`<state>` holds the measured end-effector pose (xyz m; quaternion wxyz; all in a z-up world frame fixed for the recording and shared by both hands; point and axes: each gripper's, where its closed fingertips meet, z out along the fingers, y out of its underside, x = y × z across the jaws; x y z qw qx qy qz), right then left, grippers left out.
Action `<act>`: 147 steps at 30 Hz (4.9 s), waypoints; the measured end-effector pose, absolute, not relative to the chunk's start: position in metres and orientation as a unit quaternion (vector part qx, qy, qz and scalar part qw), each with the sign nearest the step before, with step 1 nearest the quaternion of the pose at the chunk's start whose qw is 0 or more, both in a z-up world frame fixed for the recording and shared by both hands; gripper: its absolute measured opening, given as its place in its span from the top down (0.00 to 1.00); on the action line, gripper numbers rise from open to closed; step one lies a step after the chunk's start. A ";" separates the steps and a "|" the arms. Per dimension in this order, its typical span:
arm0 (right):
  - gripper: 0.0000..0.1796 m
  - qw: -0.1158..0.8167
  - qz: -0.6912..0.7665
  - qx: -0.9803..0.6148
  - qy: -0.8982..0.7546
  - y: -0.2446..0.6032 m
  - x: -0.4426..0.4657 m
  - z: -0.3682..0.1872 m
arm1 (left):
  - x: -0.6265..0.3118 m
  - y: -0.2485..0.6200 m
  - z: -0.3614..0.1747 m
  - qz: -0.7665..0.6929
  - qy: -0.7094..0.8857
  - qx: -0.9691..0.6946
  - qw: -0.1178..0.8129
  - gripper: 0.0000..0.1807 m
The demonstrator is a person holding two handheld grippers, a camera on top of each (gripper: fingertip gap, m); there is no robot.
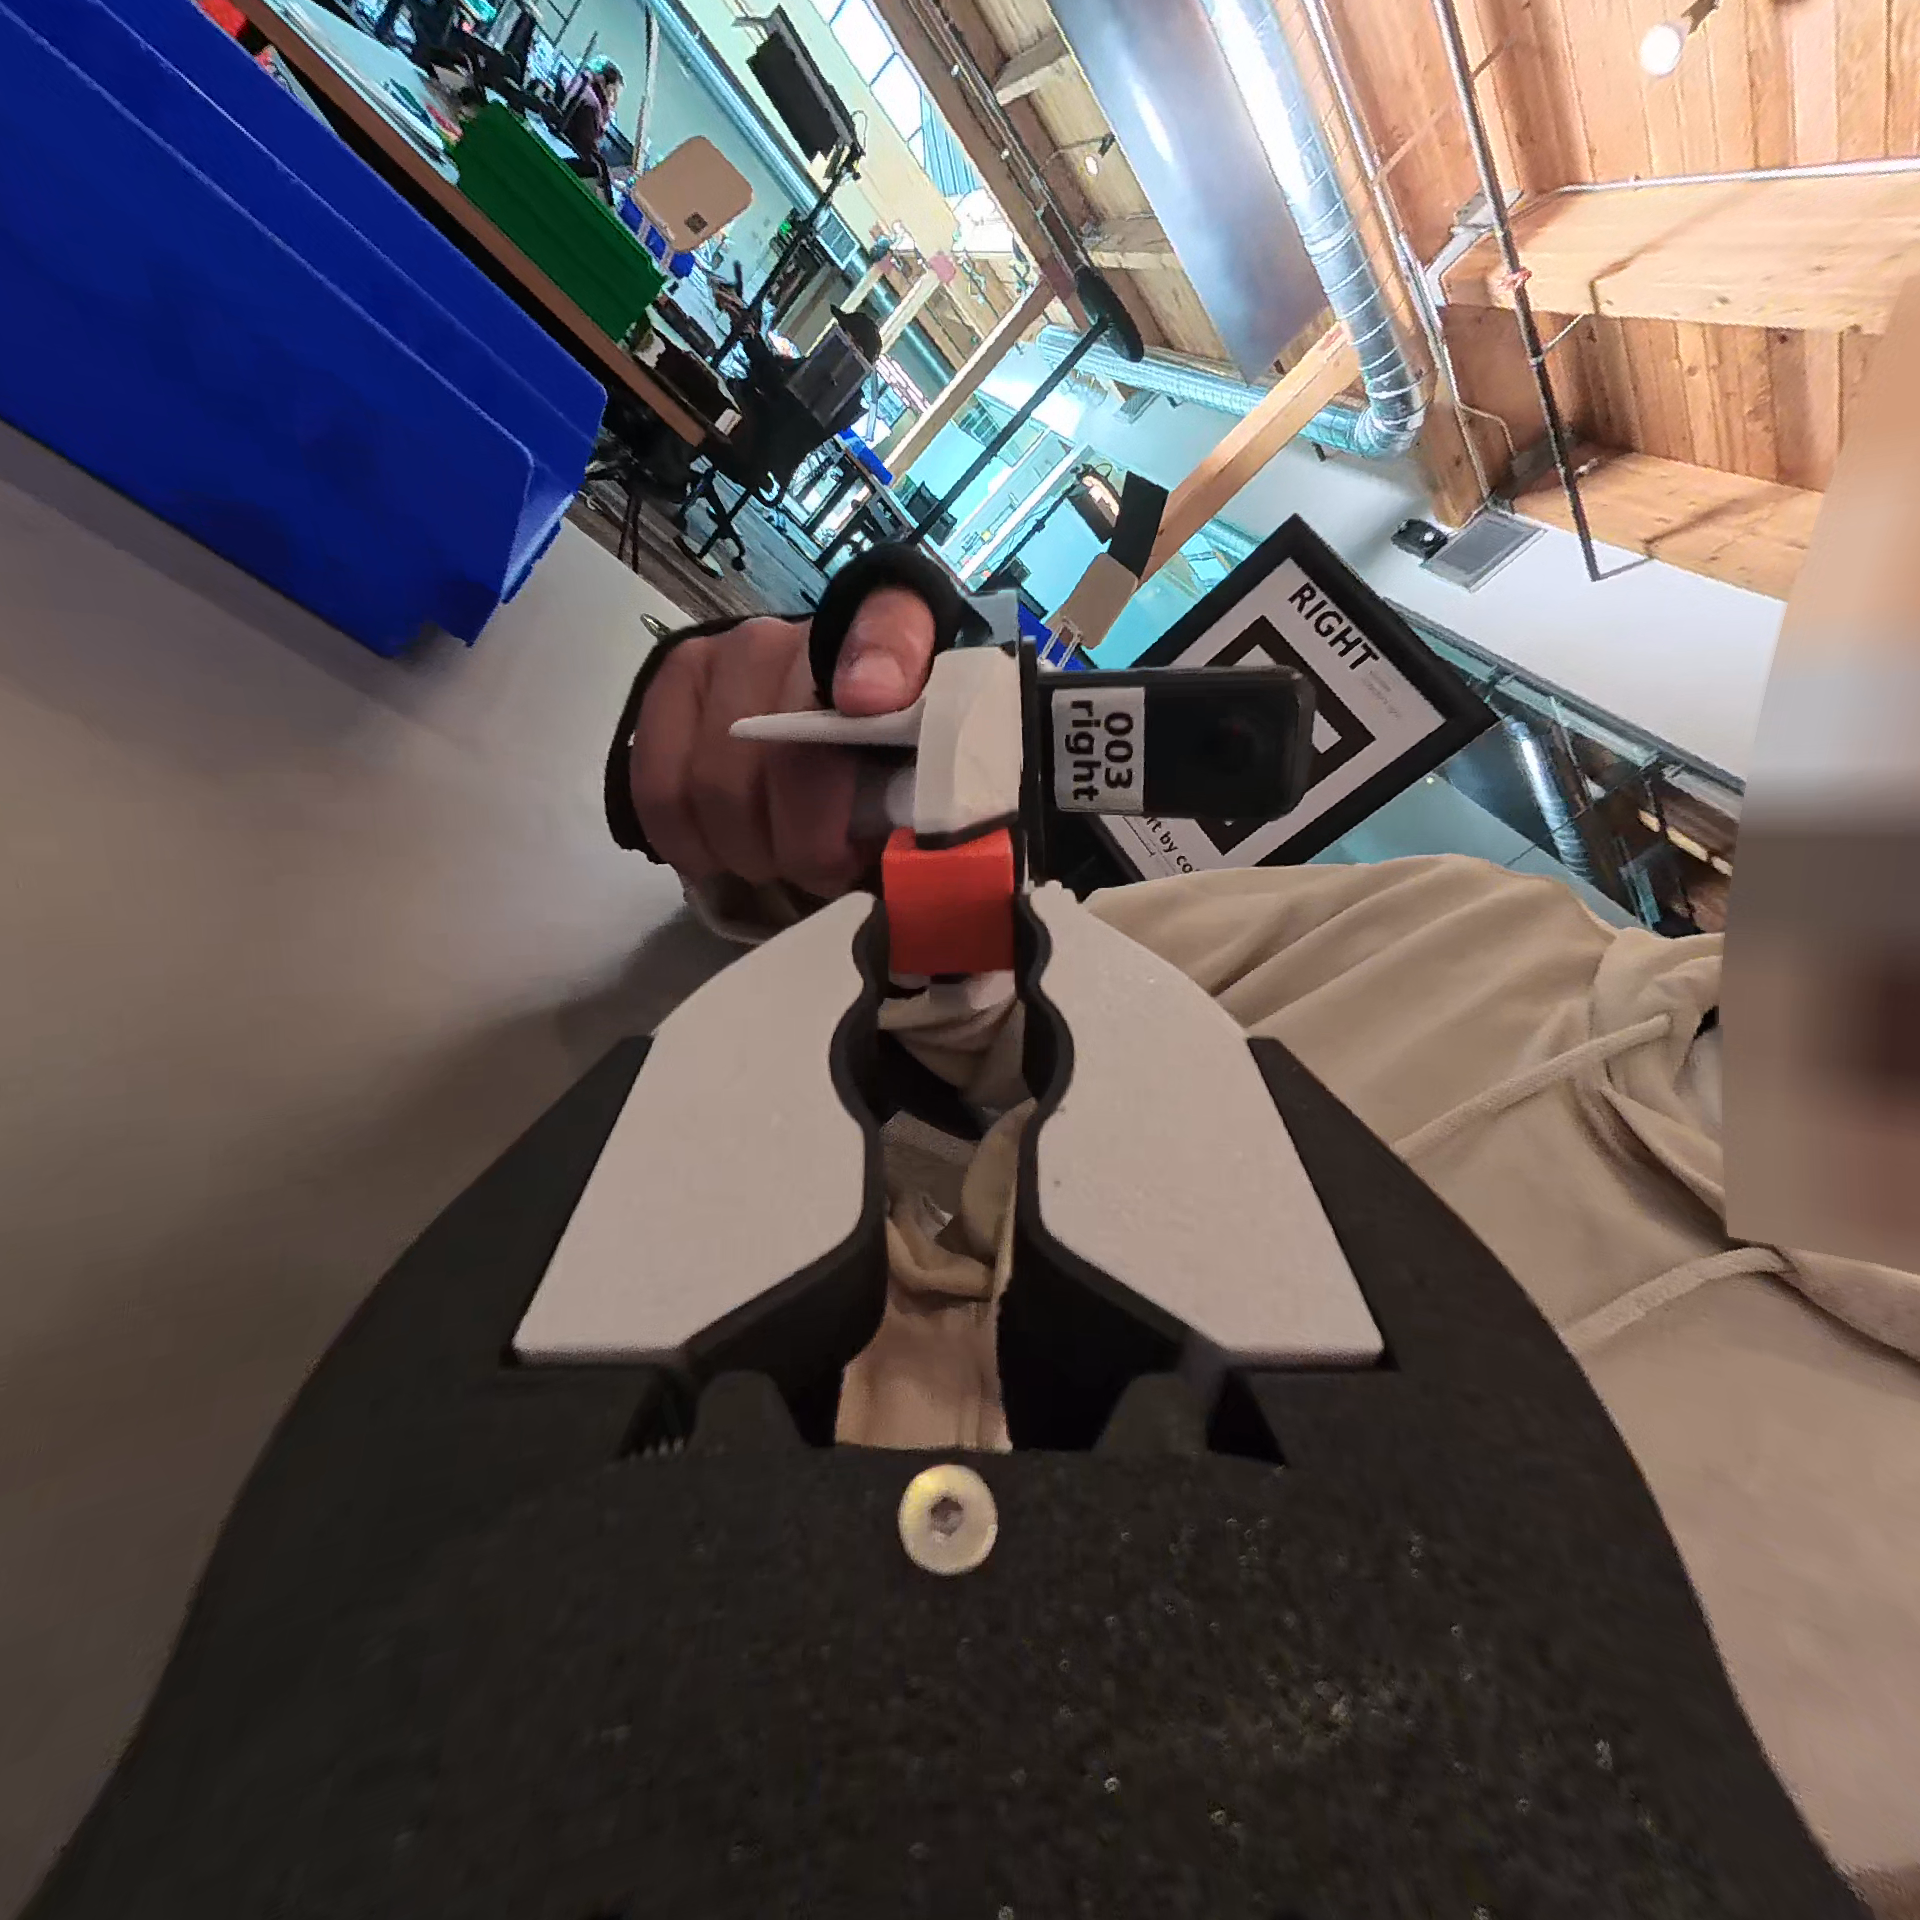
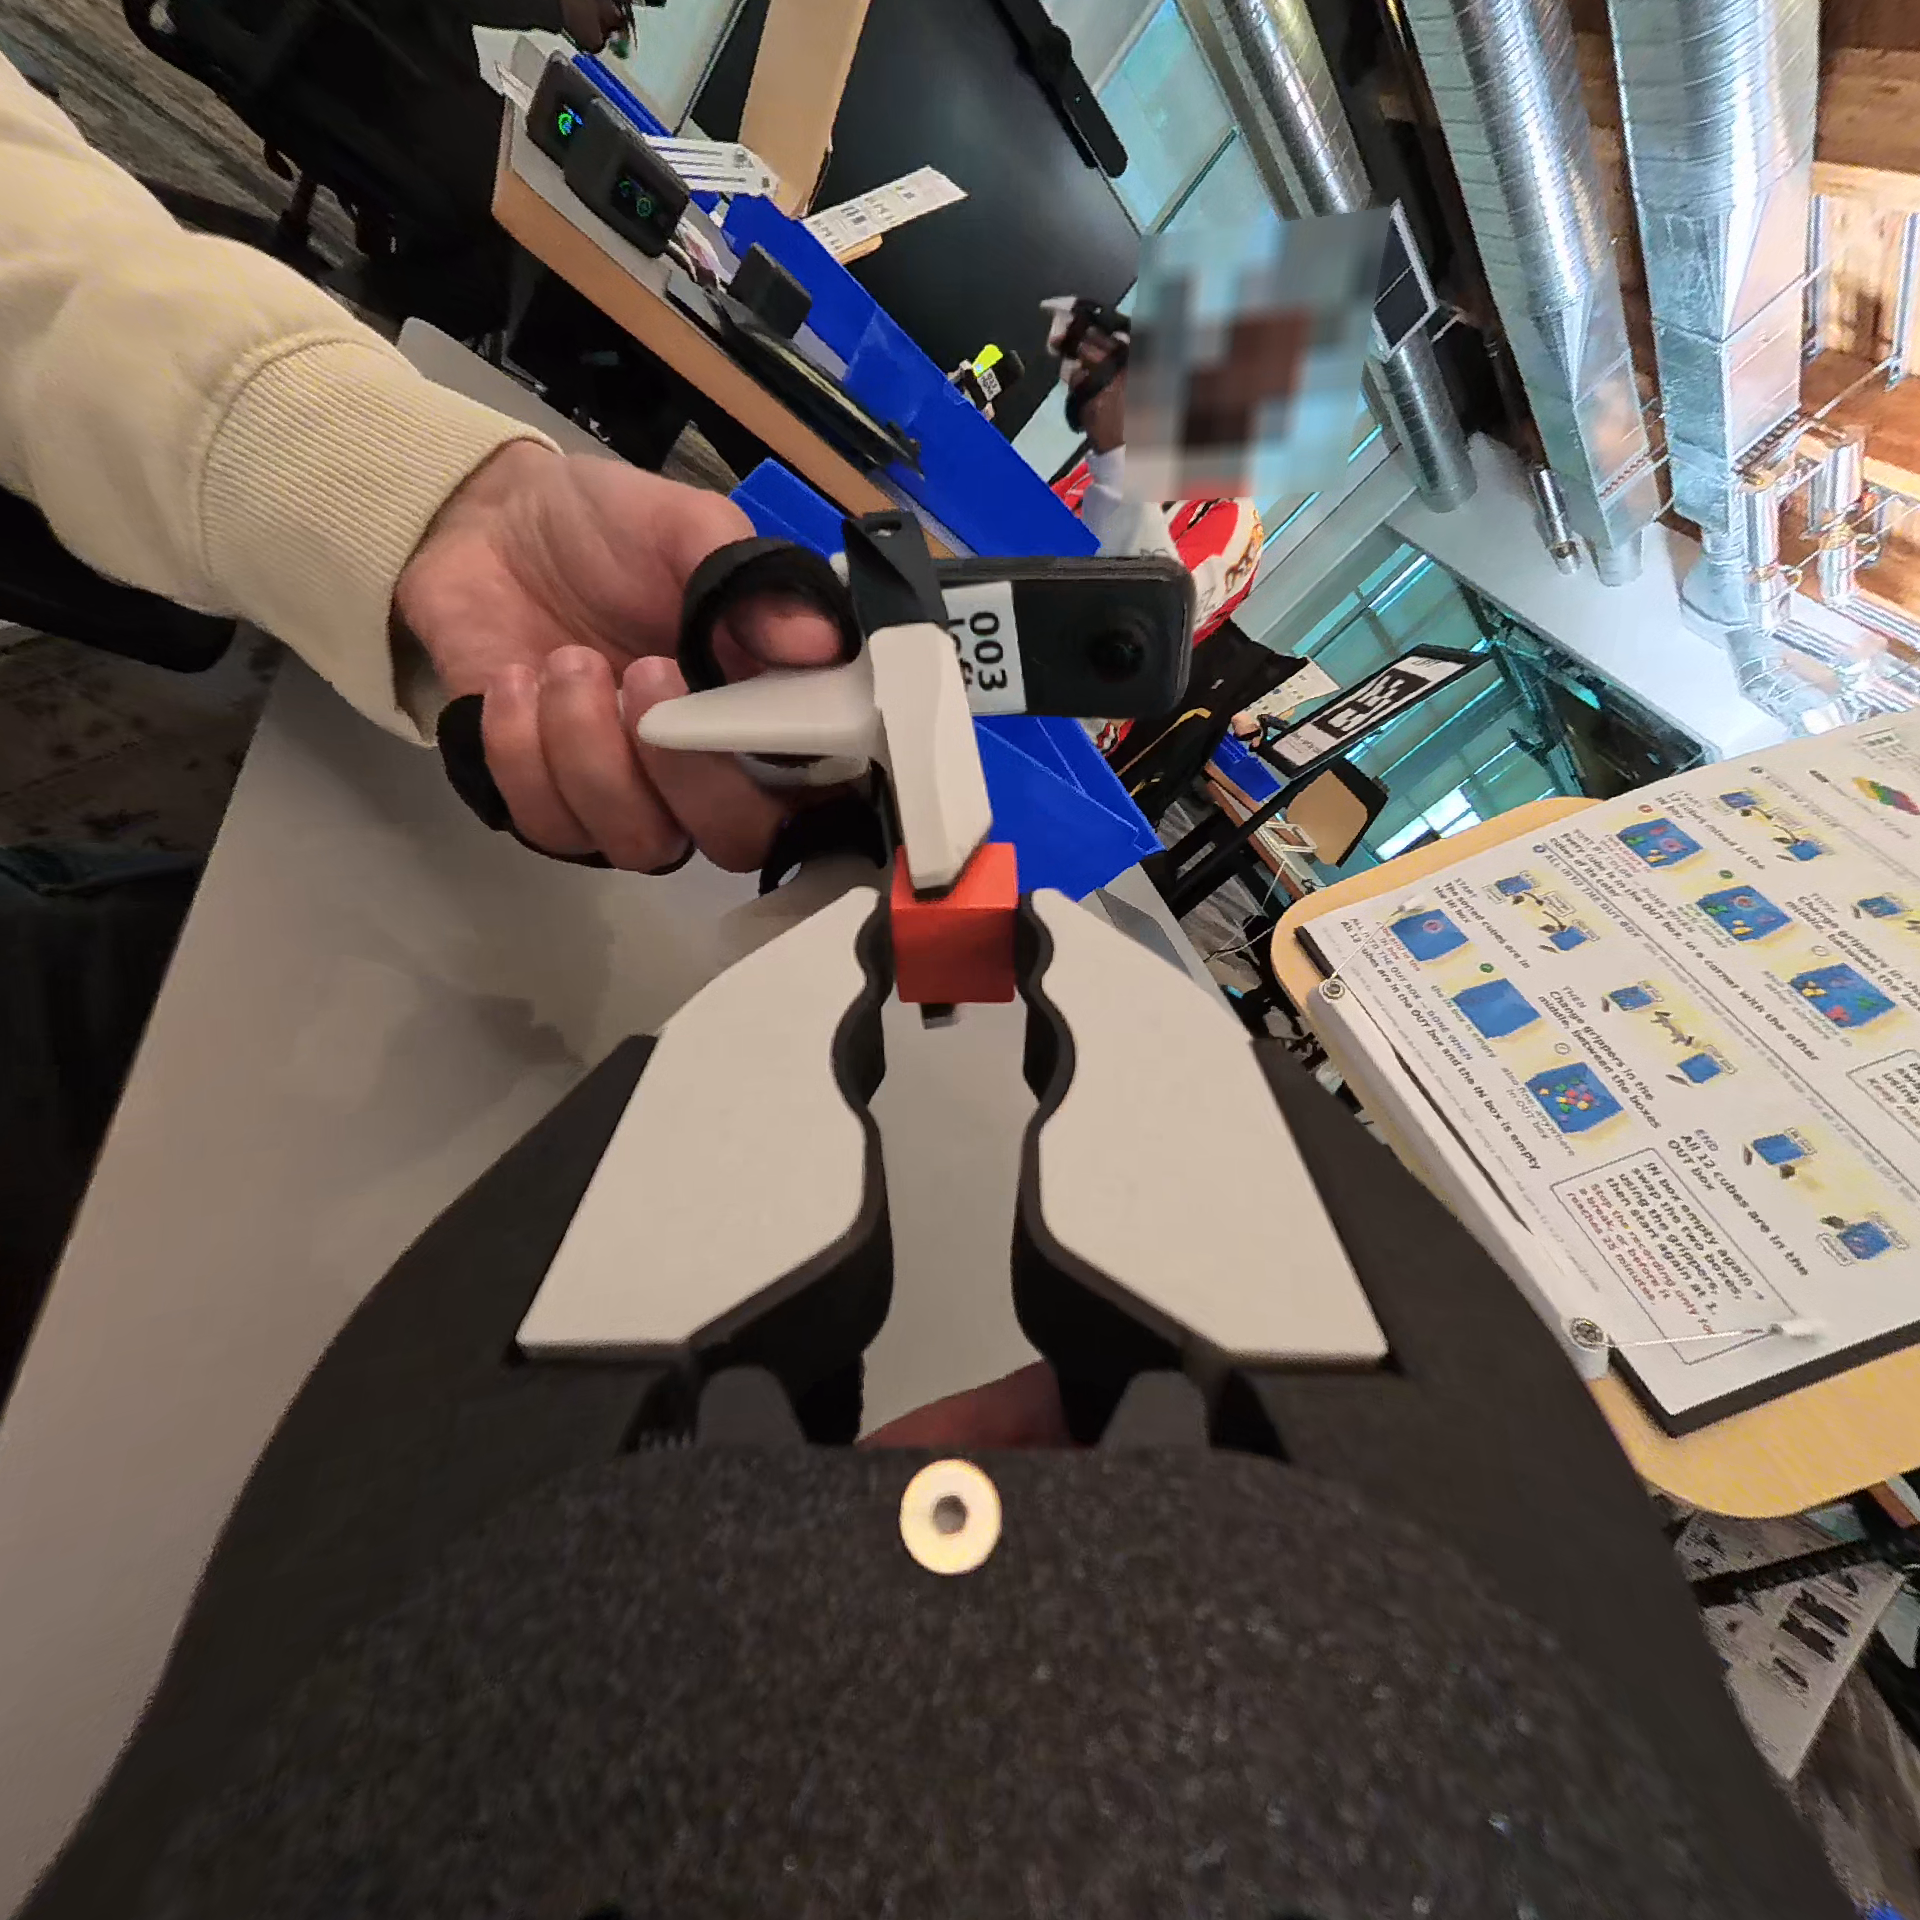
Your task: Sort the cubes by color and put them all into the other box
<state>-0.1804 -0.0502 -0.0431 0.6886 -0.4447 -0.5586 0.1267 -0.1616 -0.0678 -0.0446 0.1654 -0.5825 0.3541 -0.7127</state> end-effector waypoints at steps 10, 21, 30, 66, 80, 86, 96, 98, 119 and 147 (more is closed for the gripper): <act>0.88 0.685 0.144 -0.589 -0.405 -0.017 -0.124 -0.052 | -0.253 0.004 -0.075 -0.326 0.307 -0.736 0.508 0.64; 0.88 0.623 0.139 -0.733 -0.235 0.001 -0.077 -0.093 | -0.278 -0.009 -0.130 -0.212 0.305 -0.780 0.503 0.65; 0.88 0.525 -0.071 -0.841 -0.111 0.128 0.151 -0.018 | -0.262 -0.022 -0.122 -0.228 0.340 -0.763 0.500 0.67; 0.78 0.565 0.133 -0.783 -0.223 0.047 -0.021 -0.007 | -0.282 -0.020 -0.098 -0.225 0.317 -0.745 0.542 0.67; 0.79 0.573 0.276 -0.742 -0.212 -0.025 -0.107 -0.100 | -0.296 -0.007 -0.120 -0.203 0.289 -0.782 0.513 0.67; 0.81 0.569 0.262 -0.744 -0.231 -0.026 -0.108 -0.105 | -0.321 -0.004 -0.089 -0.187 0.280 -0.783 0.523 0.69; 0.82 0.547 0.284 -0.744 -0.257 -0.031 -0.120 -0.111 | -0.480 0.190 -0.054 0.005 0.164 -0.908 0.386 0.68; 0.82 0.548 0.281 -0.743 -0.263 -0.032 -0.120 -0.112 | -0.492 0.228 -0.082 -0.025 0.148 -0.933 0.328 0.70; 0.84 0.536 0.295 -0.746 -0.262 -0.037 -0.117 -0.114 | -0.542 0.283 -0.179 -0.015 0.074 -0.982 0.171 0.84; 0.79 0.543 0.412 -0.702 -0.208 -0.020 -0.107 -0.082 | -0.230 -0.006 -0.011 -0.516 0.429 -0.561 0.485 0.84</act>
